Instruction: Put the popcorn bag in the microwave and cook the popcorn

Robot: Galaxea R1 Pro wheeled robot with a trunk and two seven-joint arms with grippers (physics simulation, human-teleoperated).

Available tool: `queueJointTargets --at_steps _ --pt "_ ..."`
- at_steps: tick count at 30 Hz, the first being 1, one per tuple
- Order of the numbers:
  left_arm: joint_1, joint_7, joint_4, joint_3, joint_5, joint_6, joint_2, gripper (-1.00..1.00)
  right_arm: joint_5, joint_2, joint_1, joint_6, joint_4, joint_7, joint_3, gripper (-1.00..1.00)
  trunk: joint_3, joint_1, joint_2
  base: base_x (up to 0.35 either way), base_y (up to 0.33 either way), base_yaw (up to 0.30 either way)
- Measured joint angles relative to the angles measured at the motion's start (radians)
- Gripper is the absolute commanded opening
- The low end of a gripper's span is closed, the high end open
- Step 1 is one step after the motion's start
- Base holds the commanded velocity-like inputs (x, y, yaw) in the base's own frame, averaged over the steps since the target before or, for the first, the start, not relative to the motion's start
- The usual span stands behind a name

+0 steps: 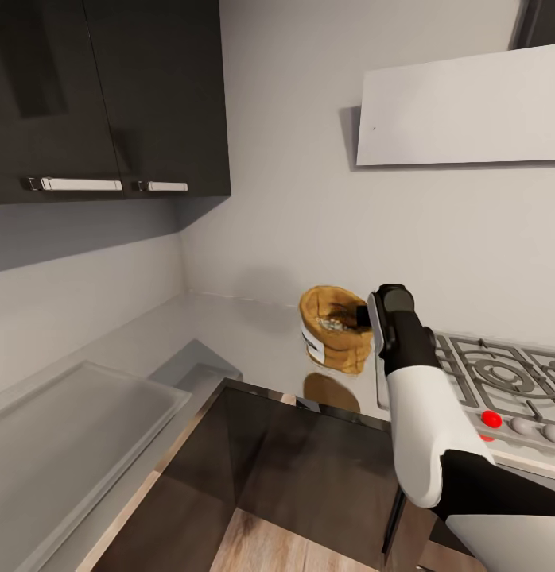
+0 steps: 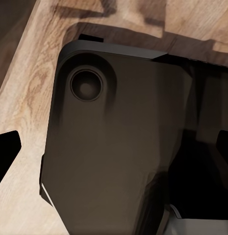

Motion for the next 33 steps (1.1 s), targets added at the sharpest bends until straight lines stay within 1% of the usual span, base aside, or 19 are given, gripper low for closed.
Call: queueJointTargets --at_steps 4,11,27,33 --pt "0.000 0.000 0.000 -0.001 -0.002 0.000 0.000 1.00 0.008 0.000 -0.001 0.000 -0.089 0.002 0.000 -1.00 0.000 0.000 0.000 0.000 0.000 0.000" --pt "0.000 0.001 -0.004 0.000 0.000 0.000 0.000 1.00 -0.001 0.000 -0.001 0.000 -0.097 0.003 0.002 -1.00 0.000 0.000 0.000 -0.038 0.000 0.000" --pt "0.000 0.001 -0.003 0.000 0.000 -0.002 -0.001 1.00 0.013 0.000 -0.001 0.000 -0.096 0.006 0.004 -1.00 0.000 0.001 0.000 -0.333 0.000 0.000" --pt "0.000 0.001 -0.003 0.000 0.000 -0.002 0.000 1.00 0.011 0.000 -0.001 0.000 -0.096 0.006 0.005 -1.00 0.000 0.001 0.000 -0.345 0.000 0.000"
